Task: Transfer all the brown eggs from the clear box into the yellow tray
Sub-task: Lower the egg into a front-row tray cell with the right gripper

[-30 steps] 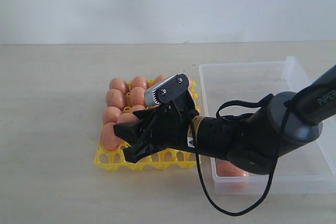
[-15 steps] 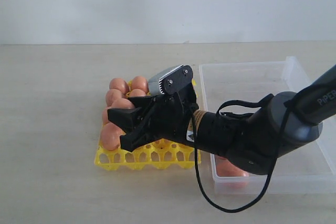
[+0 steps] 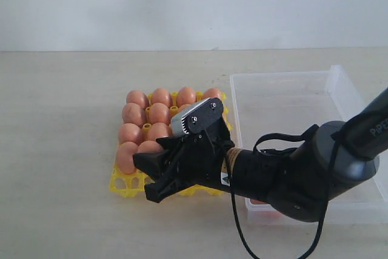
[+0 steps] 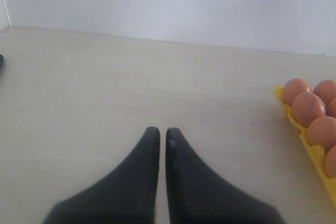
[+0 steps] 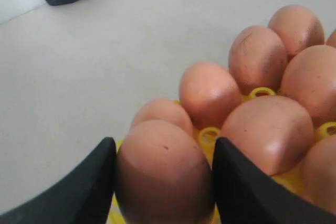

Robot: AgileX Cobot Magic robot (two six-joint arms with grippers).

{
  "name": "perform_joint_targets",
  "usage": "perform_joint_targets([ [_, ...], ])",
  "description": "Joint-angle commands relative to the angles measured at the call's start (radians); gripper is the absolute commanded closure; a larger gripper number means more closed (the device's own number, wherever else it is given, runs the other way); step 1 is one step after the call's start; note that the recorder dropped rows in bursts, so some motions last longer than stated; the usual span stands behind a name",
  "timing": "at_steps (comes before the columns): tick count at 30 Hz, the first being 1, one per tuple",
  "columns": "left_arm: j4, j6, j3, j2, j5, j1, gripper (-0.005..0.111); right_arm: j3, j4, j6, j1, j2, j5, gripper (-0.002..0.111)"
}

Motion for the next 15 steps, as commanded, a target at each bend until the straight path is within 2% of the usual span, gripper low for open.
perform_joint_targets([
  [1,-0.001,0.004,0.004,-0.003,0.000,0.001,0.103,0.002,0.056,-0.027,0.000,-0.001,0.013,0.109],
  [15,-0.001,0.004,0.004,-0.003,0.000,0.001,0.103,0.002,0.045,-0.111,0.000,-0.001,0.008,0.109],
])
